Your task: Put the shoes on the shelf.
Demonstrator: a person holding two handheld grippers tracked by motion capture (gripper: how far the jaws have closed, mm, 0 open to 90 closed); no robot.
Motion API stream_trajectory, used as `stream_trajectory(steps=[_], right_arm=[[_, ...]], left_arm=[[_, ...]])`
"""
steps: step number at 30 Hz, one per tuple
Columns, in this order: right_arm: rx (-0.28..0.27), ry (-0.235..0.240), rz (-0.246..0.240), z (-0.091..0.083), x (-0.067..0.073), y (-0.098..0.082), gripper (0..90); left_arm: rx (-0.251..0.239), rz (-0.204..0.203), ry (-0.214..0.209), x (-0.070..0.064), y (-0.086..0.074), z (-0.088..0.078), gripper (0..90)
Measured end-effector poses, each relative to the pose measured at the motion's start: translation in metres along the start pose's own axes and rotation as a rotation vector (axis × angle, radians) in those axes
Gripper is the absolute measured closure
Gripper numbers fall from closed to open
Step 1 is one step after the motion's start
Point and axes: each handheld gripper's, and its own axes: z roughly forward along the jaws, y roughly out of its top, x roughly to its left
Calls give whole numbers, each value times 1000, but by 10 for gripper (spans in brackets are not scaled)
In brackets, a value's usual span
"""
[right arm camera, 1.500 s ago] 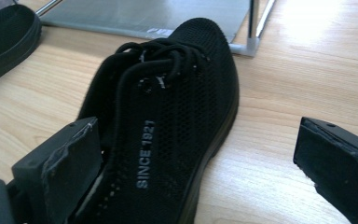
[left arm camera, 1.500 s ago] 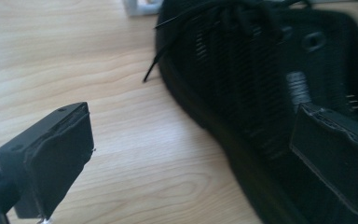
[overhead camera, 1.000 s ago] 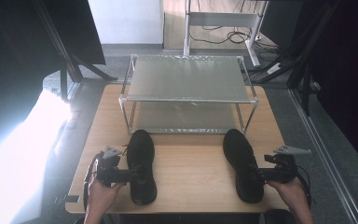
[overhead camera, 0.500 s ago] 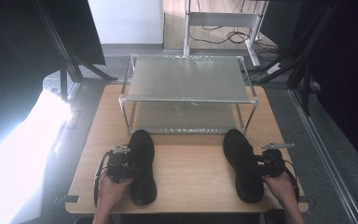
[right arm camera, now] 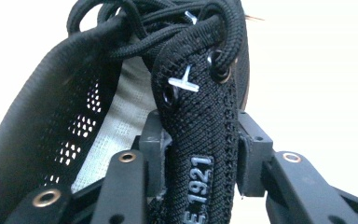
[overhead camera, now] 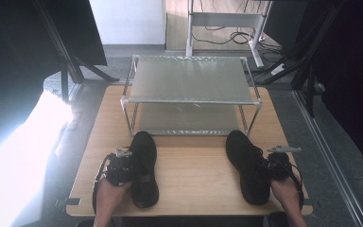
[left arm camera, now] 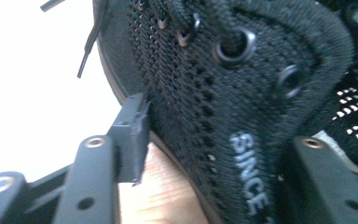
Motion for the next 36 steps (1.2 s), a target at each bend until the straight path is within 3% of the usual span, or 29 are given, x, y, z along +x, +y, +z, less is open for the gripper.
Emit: stream_trajectory(steps=[4, 6, 8, 9, 11, 14, 19, 22, 26, 30, 36], right_arm=[[-7, -14, 14, -2, 0, -1, 677], [-13, -15, 21, -3, -1, -2, 689], [-21, -13, 36, -4, -2, -3, 697], [-21, -13, 36, -4, -2, -3, 697], [-26, -6, 45, -5, -2, -3, 700], [-35, 15, 55, -5, -3, -3, 701], [-49, 43, 83, -5, -6, -4, 702], [-63, 82, 124, -7, -9, -6, 704], [-90, 132, 173, -10, -14, -7, 704], [-119, 201, 240, -11, -17, -8, 703], [-169, 315, 323, -13, -16, -8, 702]], left_arm=[[1, 22, 45, 0, -2, -4, 647], [-14, 10, 51, 4, -5, -7, 712], [-49, -48, 15, 16, -11, -11, 797], [-49, -48, 15, 16, -11, -11, 809], [-79, -103, -28, 24, -16, -12, 819], [-102, -137, -53, 31, -19, -14, 875], [-116, -142, -80, 31, -18, -12, 878], [-129, -174, -124, 33, -19, -11, 880], [-148, -206, -149, 35, -20, -12, 880], [-172, -233, -169, 36, -21, -13, 880], [-216, -295, -236, 36, -23, -15, 880]])
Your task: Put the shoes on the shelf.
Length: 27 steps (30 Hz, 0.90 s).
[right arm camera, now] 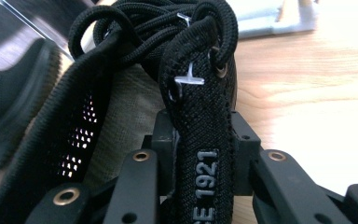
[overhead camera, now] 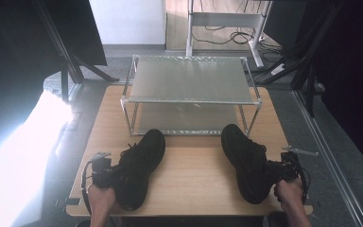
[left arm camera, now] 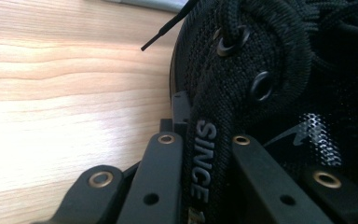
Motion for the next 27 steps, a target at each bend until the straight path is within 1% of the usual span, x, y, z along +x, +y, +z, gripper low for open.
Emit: stream_trajectory(steps=[3, 5, 6, 7, 13, 18, 20, 24, 25, 27], right_arm=[[-17, 34, 21, 0, 3, 2, 702], [-23, 54, 29, 0, 5, 3, 701], [-32, 73, 38, 0, 7, 4, 701], [-32, 73, 38, 0, 7, 4, 701], [-53, 112, 54, 1, 16, 9, 698], [-74, 158, 73, 3, 24, 14, 697], [-80, 173, 77, 3, 27, 16, 697], [-90, 187, 68, 3, 35, 20, 697], [-91, 196, 78, 2, 37, 22, 697], [-97, 206, 84, 2, 41, 24, 697]], left_arm=[[-31, -41, -48, -1, 0, -1, 880], [-44, -61, -73, -1, 1, -1, 880], [-48, -65, -80, -2, 1, -1, 880], [-50, -71, -86, -2, 2, -1, 880], [-80, -86, -112, -11, 6, -3, 879], [-99, -102, -137, -21, 10, -3, 879], [-106, -102, -147, -24, 12, -3, 878], [-129, -102, -172, -33, 16, -5, 878], [-133, -105, -177, -34, 17, -6, 878], [-143, -106, -186, -37, 19, -6, 878]])
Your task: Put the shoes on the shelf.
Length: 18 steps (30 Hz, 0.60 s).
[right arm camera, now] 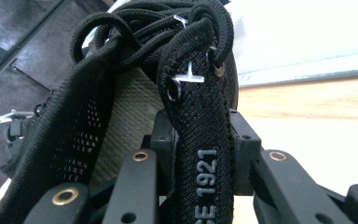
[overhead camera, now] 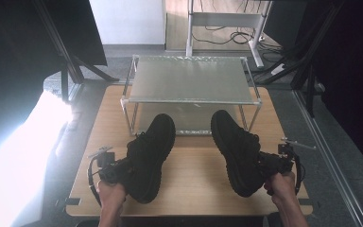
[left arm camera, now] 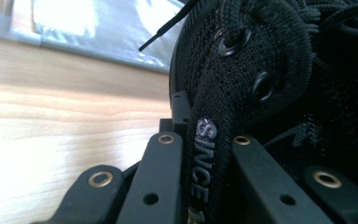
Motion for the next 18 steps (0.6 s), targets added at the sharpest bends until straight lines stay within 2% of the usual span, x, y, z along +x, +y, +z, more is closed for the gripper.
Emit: stream_trajectory(steps=[2, 10, 18], right_arm=[[-7, 5, -3, 1, 3, 2, 697], [-32, 59, 36, 5, 19, 12, 698], [-50, 85, 58, 11, 31, 22, 697]], left_arm=[[-12, 0, -3, -4, 2, 0, 878], [-54, -8, -30, -20, 11, 1, 878], [-86, -2, -50, -37, 25, 5, 878]])
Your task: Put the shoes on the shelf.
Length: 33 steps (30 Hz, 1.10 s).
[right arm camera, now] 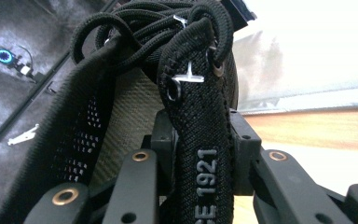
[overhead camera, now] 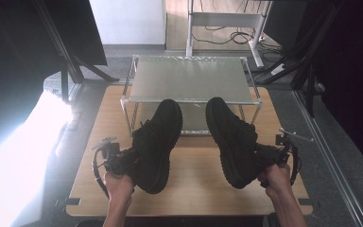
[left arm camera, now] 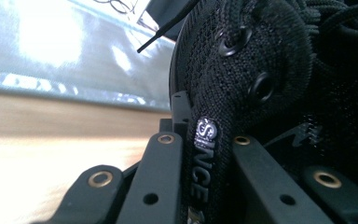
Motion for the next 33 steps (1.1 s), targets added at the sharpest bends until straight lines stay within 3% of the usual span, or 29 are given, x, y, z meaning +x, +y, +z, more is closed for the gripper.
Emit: stream_trajectory(steps=[13, 33], right_arm=[[-53, 50, 48, 17, 22, 21, 697], [-135, 4, 73, 56, 41, 63, 696]], left_arm=[[-67, -52, -44, -22, 27, 20, 877], [-112, -157, -33, -35, 78, 62, 876]])
